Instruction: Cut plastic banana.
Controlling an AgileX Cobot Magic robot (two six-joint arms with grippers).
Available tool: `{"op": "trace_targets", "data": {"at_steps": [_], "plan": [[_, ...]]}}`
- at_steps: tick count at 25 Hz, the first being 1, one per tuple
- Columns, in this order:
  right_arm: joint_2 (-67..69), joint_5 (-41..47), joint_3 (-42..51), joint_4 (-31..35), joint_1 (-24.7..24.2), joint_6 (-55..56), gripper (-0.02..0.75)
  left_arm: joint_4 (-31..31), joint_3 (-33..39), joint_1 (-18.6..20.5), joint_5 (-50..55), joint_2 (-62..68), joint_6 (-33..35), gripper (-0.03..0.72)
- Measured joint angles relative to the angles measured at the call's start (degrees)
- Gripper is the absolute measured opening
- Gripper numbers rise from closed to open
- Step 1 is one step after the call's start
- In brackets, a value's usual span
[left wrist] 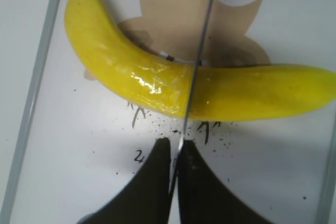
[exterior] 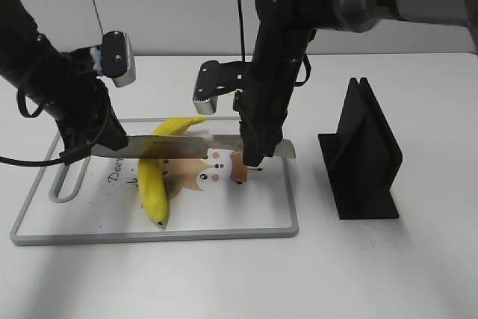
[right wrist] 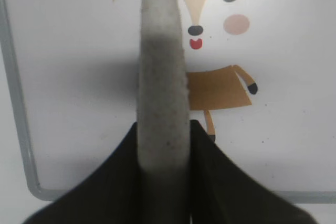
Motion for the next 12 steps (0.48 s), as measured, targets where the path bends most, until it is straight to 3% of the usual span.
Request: {"op": "trace_targets", "data": {"at_steps": [12], "plan": [[0.4, -0.8, -0.1, -1.1, -0.2, 0.2, 0.188, -1.9, -1.0, 0.1, 0.0, 1.8, 0.6, 0.0]]}}
